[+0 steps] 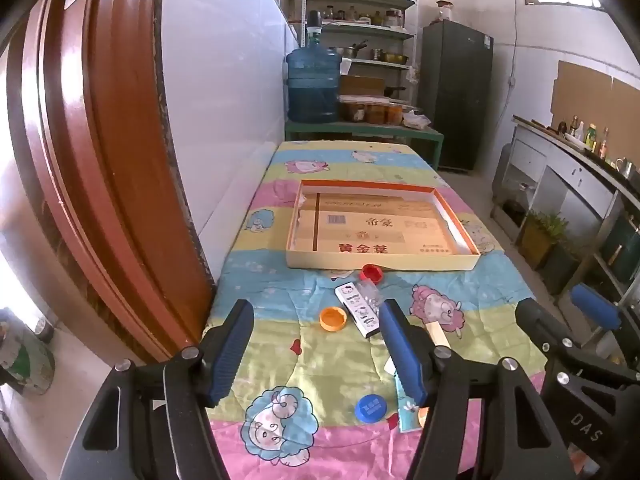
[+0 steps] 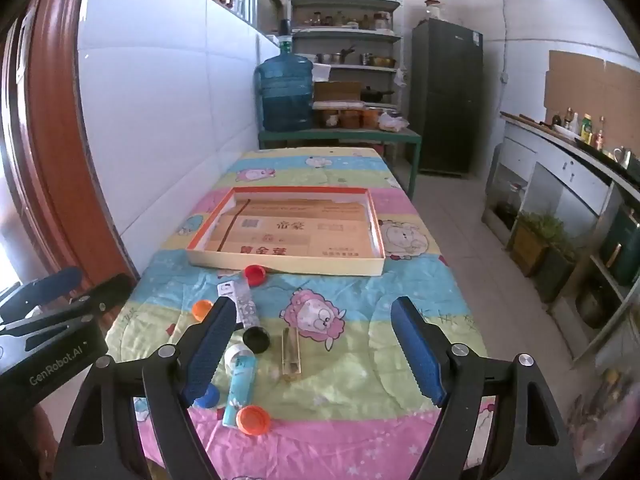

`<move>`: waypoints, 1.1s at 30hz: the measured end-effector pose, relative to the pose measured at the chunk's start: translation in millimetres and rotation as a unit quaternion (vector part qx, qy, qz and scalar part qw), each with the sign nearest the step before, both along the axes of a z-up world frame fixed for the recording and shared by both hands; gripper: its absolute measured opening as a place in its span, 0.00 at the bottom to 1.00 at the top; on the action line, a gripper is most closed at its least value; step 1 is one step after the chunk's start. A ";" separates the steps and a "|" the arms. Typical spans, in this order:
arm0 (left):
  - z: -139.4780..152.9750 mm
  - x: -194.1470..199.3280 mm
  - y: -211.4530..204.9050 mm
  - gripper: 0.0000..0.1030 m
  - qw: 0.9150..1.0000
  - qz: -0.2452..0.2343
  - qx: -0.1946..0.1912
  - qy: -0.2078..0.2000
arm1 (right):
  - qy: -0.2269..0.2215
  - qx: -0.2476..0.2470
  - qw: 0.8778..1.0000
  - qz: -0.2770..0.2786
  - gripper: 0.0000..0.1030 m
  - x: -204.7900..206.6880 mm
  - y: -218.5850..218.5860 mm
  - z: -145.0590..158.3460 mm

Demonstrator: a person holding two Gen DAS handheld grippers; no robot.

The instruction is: Organize rigid objects

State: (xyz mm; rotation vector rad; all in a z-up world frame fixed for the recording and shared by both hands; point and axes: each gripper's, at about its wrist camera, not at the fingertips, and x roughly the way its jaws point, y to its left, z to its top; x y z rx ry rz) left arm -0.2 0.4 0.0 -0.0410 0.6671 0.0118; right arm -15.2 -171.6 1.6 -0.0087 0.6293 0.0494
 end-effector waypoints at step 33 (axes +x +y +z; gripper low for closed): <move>5.5 -6.4 1.7 0.63 1.000 -0.006 0.000 -0.003 | 0.000 -0.007 1.000 0.004 0.79 -4.7 5.1 5.9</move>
